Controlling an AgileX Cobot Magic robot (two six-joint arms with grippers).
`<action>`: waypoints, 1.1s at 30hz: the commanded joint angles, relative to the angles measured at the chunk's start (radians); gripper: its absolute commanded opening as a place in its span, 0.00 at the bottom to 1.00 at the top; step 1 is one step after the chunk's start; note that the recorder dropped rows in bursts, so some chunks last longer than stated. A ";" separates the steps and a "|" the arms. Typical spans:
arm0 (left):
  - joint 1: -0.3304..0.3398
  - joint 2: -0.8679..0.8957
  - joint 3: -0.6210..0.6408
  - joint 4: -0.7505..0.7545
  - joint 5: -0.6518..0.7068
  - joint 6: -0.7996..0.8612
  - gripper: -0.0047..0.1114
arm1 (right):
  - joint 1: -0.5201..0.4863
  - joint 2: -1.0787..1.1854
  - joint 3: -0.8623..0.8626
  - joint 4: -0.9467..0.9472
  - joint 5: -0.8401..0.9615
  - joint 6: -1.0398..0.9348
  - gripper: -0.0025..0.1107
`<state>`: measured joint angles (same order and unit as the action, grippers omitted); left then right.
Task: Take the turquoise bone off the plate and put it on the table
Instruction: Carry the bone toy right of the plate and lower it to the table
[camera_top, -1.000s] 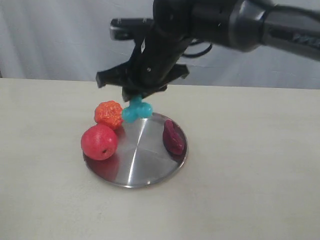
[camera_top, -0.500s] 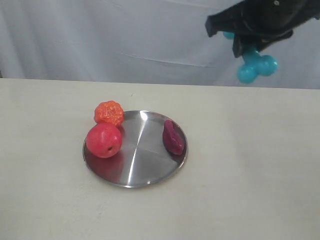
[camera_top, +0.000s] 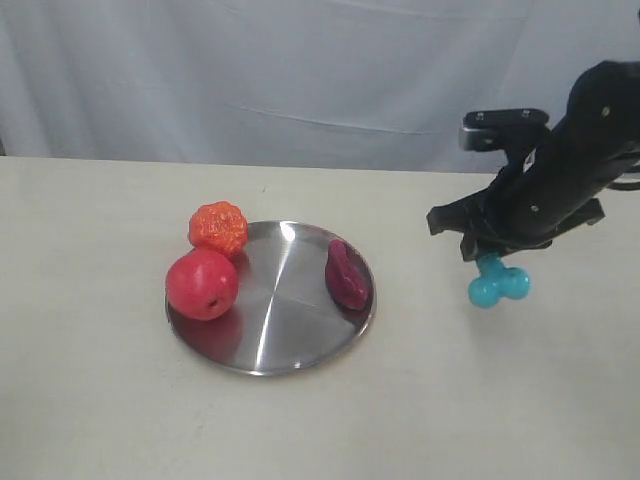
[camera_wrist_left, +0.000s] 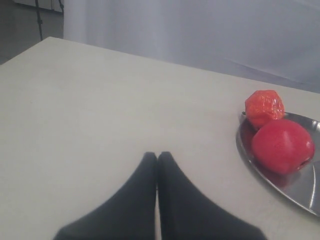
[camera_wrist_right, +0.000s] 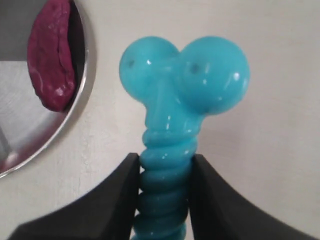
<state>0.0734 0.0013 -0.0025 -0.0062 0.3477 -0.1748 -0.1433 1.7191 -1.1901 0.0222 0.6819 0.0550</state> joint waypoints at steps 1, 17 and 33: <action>0.004 -0.001 0.003 0.006 -0.005 -0.002 0.04 | -0.007 0.095 0.006 0.026 -0.092 -0.011 0.02; 0.004 -0.001 0.003 0.006 -0.005 -0.002 0.04 | -0.007 0.261 0.006 0.216 -0.231 -0.109 0.02; 0.004 -0.001 0.003 0.006 -0.005 -0.002 0.04 | -0.005 0.278 0.006 0.346 -0.260 -0.213 0.02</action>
<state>0.0734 0.0013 -0.0025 -0.0062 0.3477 -0.1748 -0.1433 1.9974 -1.1845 0.3579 0.4401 -0.1432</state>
